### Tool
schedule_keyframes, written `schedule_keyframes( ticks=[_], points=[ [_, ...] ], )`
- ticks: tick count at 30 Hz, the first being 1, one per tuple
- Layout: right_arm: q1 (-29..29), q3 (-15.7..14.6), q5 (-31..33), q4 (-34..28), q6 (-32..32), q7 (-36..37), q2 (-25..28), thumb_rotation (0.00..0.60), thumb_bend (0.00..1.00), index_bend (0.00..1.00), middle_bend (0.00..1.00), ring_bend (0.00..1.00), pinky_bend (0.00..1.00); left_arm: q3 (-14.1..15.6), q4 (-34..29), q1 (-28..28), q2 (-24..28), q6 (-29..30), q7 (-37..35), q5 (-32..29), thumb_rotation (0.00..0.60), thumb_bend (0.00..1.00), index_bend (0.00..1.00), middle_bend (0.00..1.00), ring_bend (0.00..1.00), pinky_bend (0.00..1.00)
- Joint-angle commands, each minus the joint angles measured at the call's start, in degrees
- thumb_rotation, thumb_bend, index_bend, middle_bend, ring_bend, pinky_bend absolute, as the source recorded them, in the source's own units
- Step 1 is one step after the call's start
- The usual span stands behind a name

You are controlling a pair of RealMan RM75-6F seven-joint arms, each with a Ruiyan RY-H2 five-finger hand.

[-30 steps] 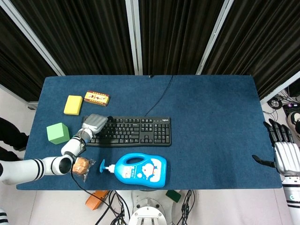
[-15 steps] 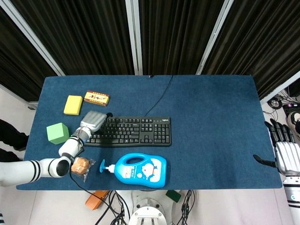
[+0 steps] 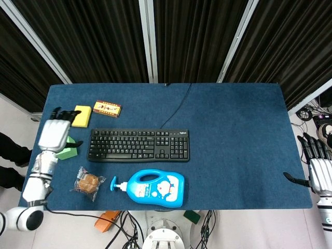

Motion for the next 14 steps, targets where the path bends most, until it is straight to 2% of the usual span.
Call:
schedule_keyframes(
  ticks=[1,10,14],
  points=[
    [0.0,0.1,0.0,0.2,-0.1,0.2,0.0,0.6,0.15,0.0,0.0,0.0,0.0,3.2,0.2,8.5,2.6,7.1,-3.9,5.2,0.6,0.06,0.15,0.14,0.12,0.03],
    [0.5,0.2,-0.5,-0.1,-0.4,-0.2,-0.1,0.6,0.15,0.0,0.0,0.0,0.0,6.9,1.0,21.0,3.6,16.2,-8.0,11.8,0.6,0.06,0.15,0.14,0.12,0.01],
    [0.7,0.3,-0.6,-0.6,-0.5,-0.8,0.0,0.6,0.15,0.0,0.0,0.0,0.0,8.2,1.0,24.7,3.3,18.0,-8.8,15.0,0.6,0.06,0.15,0.14,0.12,0.01]
  ],
)
